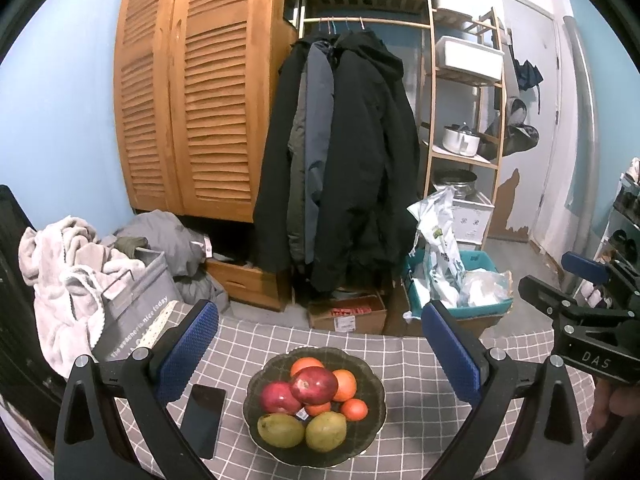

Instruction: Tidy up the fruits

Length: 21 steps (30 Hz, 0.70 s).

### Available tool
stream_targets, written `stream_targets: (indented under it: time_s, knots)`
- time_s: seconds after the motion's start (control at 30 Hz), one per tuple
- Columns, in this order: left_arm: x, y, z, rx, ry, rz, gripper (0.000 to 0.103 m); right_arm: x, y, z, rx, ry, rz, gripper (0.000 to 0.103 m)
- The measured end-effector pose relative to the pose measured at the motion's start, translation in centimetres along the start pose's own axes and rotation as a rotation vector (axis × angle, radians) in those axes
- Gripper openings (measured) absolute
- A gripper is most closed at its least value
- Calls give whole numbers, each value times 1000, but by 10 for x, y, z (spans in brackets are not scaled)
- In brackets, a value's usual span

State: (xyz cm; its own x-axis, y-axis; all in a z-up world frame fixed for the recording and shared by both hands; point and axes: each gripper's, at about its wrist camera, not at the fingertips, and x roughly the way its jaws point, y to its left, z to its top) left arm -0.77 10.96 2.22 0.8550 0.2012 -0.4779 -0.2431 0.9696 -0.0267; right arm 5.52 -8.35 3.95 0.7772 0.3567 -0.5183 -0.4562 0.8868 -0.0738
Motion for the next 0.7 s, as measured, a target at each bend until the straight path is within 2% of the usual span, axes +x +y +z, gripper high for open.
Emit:
stream_targets:
  time_s: [0.7]
  knots:
    - [1, 2, 0, -30, 6, 3, 102, -1, 1, 0, -3, 1, 0, 82]
